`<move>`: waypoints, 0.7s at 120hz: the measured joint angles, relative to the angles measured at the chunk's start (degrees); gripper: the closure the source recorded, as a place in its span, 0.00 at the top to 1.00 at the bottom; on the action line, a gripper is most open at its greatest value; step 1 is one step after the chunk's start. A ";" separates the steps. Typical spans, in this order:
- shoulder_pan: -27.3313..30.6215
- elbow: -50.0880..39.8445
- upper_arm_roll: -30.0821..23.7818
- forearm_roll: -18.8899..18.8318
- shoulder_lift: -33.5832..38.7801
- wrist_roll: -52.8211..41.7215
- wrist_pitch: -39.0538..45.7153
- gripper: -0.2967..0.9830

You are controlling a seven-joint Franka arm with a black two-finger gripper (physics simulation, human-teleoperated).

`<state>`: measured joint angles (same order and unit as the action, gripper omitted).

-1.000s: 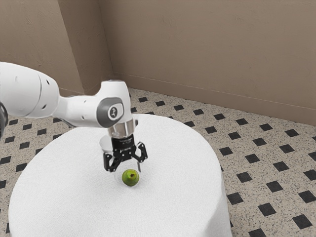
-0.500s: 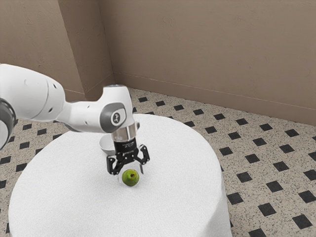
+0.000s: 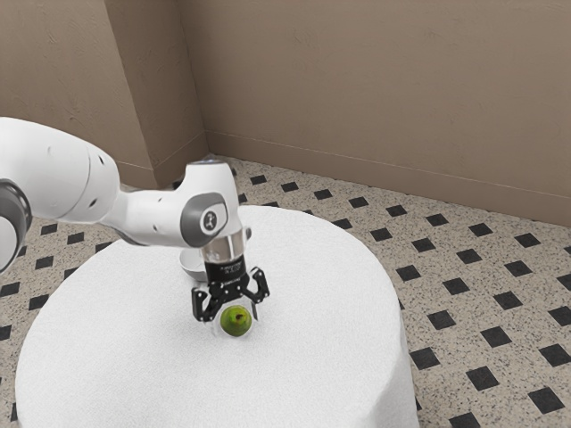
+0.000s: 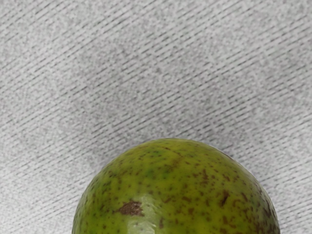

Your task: Place the pear in the bowl.

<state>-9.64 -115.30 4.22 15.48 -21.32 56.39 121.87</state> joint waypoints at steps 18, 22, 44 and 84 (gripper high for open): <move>-0.03 -0.37 -0.05 0.00 -0.07 -0.18 0.67 0.77; -0.03 -0.37 -0.05 -0.01 -0.07 -0.22 0.78 0.77; -0.10 -0.31 -0.01 -0.04 0.20 -0.39 1.11 0.66; -0.12 -0.20 0.00 -0.30 0.28 -0.59 1.23 0.54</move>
<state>-9.76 -115.51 4.21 15.18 -21.04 55.80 123.09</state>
